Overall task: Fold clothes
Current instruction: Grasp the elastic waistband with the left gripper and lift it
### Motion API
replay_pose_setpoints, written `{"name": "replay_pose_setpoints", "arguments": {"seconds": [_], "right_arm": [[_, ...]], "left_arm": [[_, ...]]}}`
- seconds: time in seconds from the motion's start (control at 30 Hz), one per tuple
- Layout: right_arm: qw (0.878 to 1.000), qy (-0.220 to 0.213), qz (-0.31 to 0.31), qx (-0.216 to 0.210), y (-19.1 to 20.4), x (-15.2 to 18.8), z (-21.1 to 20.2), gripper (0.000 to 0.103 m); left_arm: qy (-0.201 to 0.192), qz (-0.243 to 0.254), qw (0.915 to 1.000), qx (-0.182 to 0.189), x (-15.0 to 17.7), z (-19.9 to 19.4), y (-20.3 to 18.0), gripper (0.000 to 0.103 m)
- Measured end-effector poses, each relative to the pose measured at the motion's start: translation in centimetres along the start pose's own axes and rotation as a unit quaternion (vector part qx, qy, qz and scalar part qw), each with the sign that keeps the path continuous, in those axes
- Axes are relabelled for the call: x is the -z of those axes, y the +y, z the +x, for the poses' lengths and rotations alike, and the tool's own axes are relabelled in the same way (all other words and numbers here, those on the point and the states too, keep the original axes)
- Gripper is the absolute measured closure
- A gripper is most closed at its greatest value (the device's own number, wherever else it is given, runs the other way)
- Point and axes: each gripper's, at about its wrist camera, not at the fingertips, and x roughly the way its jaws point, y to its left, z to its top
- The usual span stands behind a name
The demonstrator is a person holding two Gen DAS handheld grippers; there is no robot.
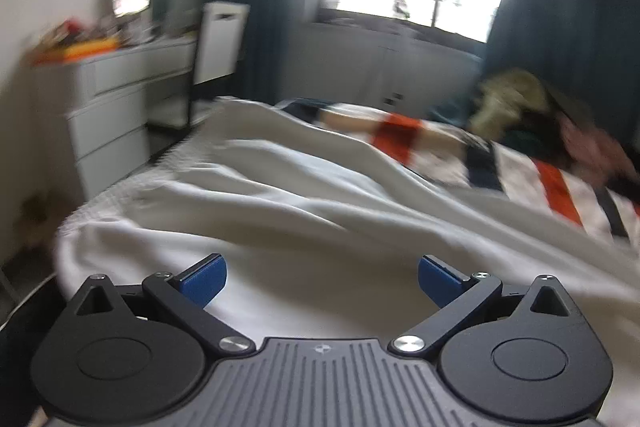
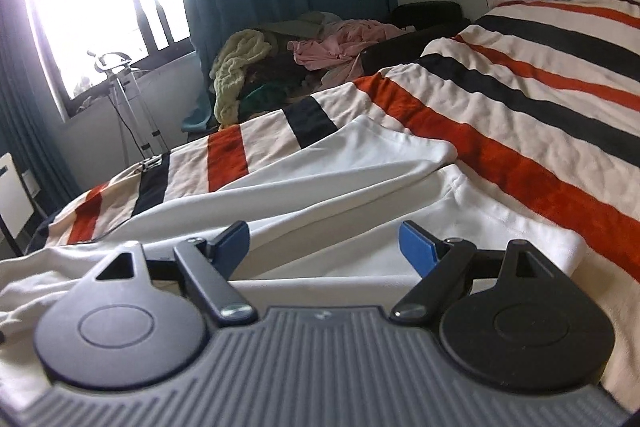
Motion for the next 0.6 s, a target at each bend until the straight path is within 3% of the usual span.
{"name": "replay_pose_setpoints", "arguments": {"seconds": [0.17,0.27,0.4,0.5,0.6], "right_arm": [[1.000,0.004,0.006,0.006,-0.3,0.0,0.3,0.020],[1.000,0.008,0.012,0.021,-0.7,0.0,0.3,0.020],[0.999,0.011,0.035,0.032,-1.5,-0.1,0.2,0.020],[0.998,0.014,0.038,0.044,-1.8,0.0,0.2,0.020],[0.998,0.018,0.043,0.046,-2.0,0.1,0.3,0.020]], "left_arm": [[0.034,-0.099,0.9917,-0.075,-3.0,0.8,6.2,0.000],[0.055,-0.169,0.9778,-0.112,-4.0,1.6,10.3,0.000],[0.038,-0.238,0.9578,-0.156,-4.2,1.4,14.6,0.000],[0.043,-0.295,0.9403,-0.164,-3.2,1.1,17.2,0.000],[0.082,-0.356,0.9209,-0.136,-1.9,1.5,18.7,0.000]]}}
